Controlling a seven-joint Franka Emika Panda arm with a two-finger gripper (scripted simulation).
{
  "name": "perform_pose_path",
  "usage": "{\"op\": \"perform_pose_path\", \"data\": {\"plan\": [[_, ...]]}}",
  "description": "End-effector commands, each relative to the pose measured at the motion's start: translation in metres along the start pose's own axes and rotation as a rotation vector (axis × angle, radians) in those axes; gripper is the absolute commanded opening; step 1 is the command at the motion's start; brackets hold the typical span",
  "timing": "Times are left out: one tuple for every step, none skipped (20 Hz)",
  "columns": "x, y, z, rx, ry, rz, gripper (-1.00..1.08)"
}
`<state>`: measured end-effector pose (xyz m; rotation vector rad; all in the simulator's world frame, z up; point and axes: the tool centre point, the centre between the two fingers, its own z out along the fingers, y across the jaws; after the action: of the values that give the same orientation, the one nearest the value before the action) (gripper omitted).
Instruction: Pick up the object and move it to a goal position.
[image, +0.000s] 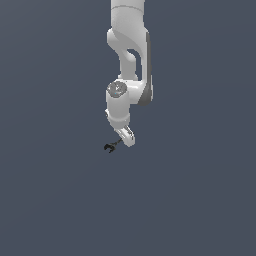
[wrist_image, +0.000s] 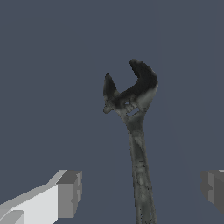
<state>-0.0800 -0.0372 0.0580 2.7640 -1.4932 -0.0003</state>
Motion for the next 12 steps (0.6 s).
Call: {"op": "perform_pose_path", "data": {"plan": [[0.0, 0.0, 0.0, 0.0, 0.0, 0.0, 1.0], [0.0, 0.0, 0.0, 0.0, 0.0, 0.0, 1.0], [0.0, 0.0, 0.001, 0.0, 0.0, 0.0, 1.0], [0.0, 0.0, 0.003, 0.0, 0.0, 0.0, 1.0], [0.0, 0.0, 0.005, 0.0, 0.0, 0.001, 1.0], [0.0, 0.0, 0.007, 0.0, 0.0, 0.001, 1.0], [0.0, 0.0, 0.011, 0.0, 0.0, 0.002, 1.0], [0.0, 0.0, 0.014, 0.0, 0.0, 0.002, 1.0], [0.0, 0.001, 0.019, 0.0, 0.0, 0.003, 1.0], [0.0, 0.001, 0.024, 0.0, 0.0, 0.003, 1.0], [-0.001, 0.001, 0.029, 0.0, 0.0, 0.003, 1.0], [-0.001, 0.001, 0.033, 0.0, 0.0, 0.004, 1.0]]}}
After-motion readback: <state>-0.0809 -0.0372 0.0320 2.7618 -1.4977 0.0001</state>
